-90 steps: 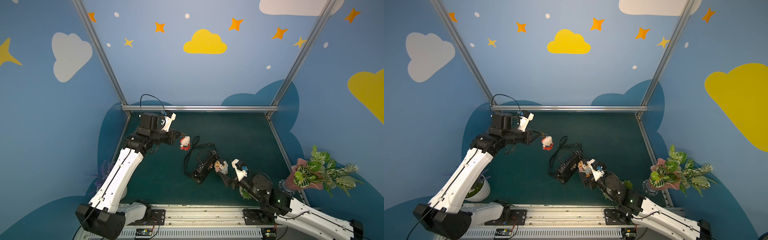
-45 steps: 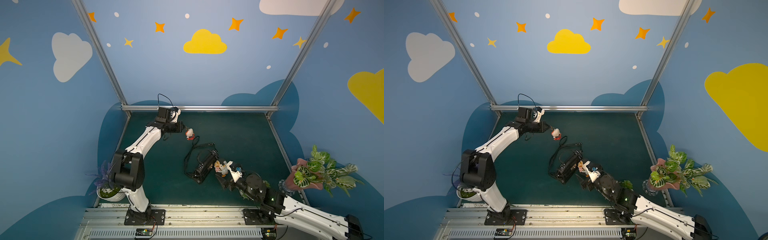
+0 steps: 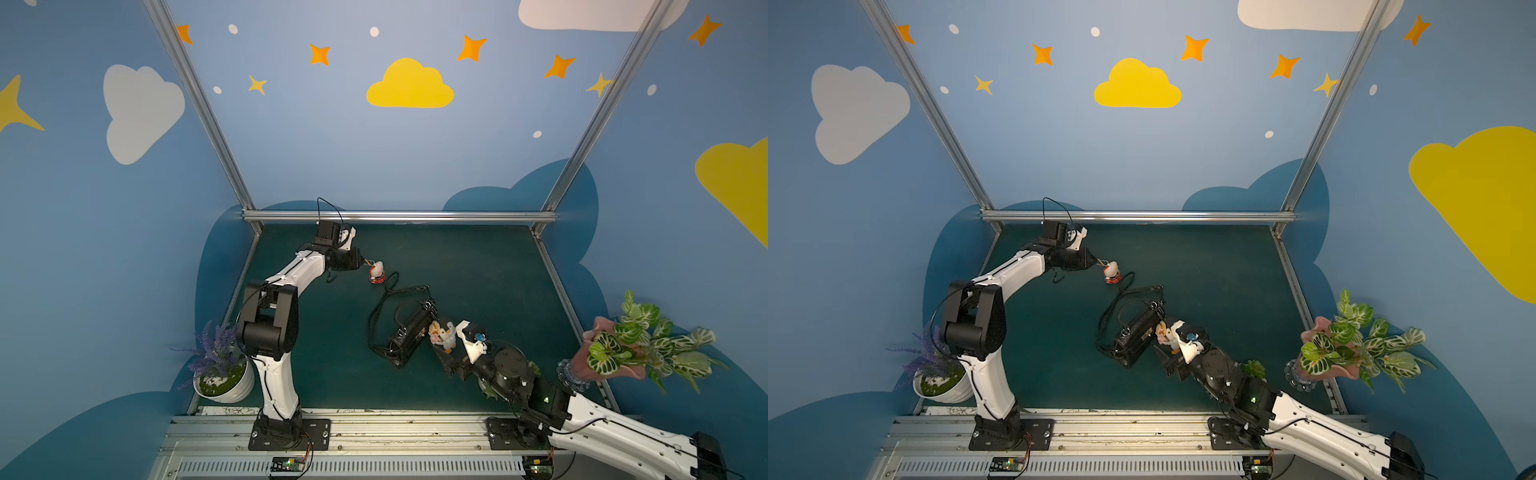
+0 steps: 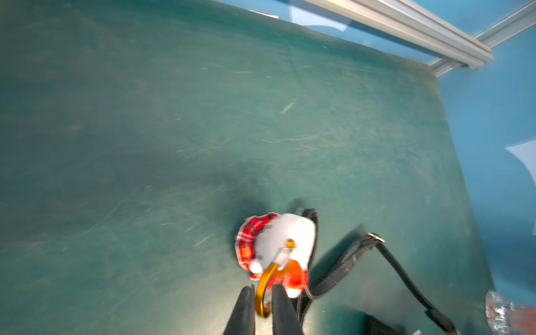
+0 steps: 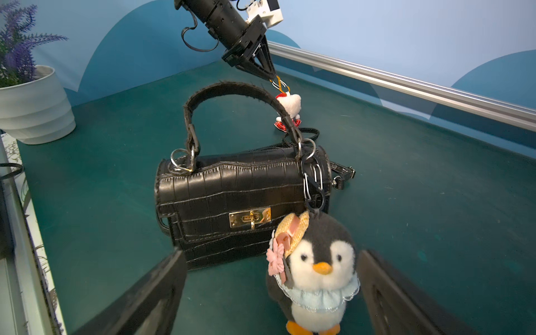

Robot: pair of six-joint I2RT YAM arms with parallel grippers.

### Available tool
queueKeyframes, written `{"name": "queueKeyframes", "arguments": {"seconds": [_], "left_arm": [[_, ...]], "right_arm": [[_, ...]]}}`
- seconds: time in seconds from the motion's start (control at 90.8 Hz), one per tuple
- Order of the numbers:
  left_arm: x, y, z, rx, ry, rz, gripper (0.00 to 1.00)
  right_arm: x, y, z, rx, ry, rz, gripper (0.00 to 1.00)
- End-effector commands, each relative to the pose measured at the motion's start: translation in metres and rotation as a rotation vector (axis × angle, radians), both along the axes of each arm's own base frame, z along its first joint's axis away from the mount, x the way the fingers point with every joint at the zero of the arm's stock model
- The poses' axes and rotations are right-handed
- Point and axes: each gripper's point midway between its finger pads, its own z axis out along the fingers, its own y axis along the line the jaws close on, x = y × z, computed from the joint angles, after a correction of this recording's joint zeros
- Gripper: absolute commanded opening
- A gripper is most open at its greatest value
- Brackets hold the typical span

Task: Remove the decoration from the bag
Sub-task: Place the decoration item at the center of the board, then move the bag to the center of the board.

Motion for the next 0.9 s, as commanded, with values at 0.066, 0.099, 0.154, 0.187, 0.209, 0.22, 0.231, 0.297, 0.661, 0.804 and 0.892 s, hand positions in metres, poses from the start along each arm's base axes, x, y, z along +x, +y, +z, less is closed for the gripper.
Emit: {"name": "queueKeyframes", "arguments": {"seconds": [0.066, 0.099, 0.154, 0.187, 0.209, 0.22, 0.231, 0.297, 0.661, 0.804, 0.892], "left_arm": [[-0.007, 0.009, -0.022, 0.034, 0.056, 0.008, 0.44], [-0.008, 0.009, -0.021, 0.034, 0.053, 0.009, 0.49], [-0.009, 0.01, -0.016, 0.037, 0.039, 0.011, 0.56], [-0.01, 0.011, -0.012, 0.038, 0.026, 0.015, 0.6], [-0.011, 0.012, -0.01, 0.039, 0.02, 0.017, 0.63], [-0.012, 0.012, -0.007, 0.038, 0.014, 0.016, 0.63], [-0.012, 0.012, -0.006, 0.037, 0.009, 0.017, 0.65], [-0.017, 0.008, 0.013, 0.007, -0.048, 0.002, 0.68], [-0.11, -0.054, 0.118, -0.2, -0.292, -0.275, 0.75], [-0.157, -0.081, 0.129, -0.268, -0.268, -0.411, 0.75], [-0.18, -0.094, 0.127, -0.273, -0.252, -0.476, 0.75]], "right_arm": [[0.004, -0.008, 0.003, 0.018, 0.002, -0.043, 0.97], [0.004, -0.009, 0.003, 0.018, 0.005, -0.044, 0.97], [0.004, -0.01, 0.004, 0.021, 0.008, -0.05, 0.97], [0.004, -0.011, 0.006, 0.026, 0.011, -0.052, 0.97], [0.004, -0.012, 0.006, 0.027, 0.014, -0.056, 0.97], [0.005, -0.012, 0.006, 0.027, 0.016, -0.057, 0.97], [0.005, -0.012, 0.007, 0.026, 0.017, -0.06, 0.97], [0.006, -0.014, 0.009, 0.03, 0.026, -0.068, 0.97], [0.024, -0.017, 0.011, 0.052, 0.147, -0.033, 0.92], [0.038, -0.015, 0.013, 0.105, 0.177, 0.006, 0.81], [0.046, -0.012, 0.011, 0.088, 0.16, 0.026, 0.77]]}}
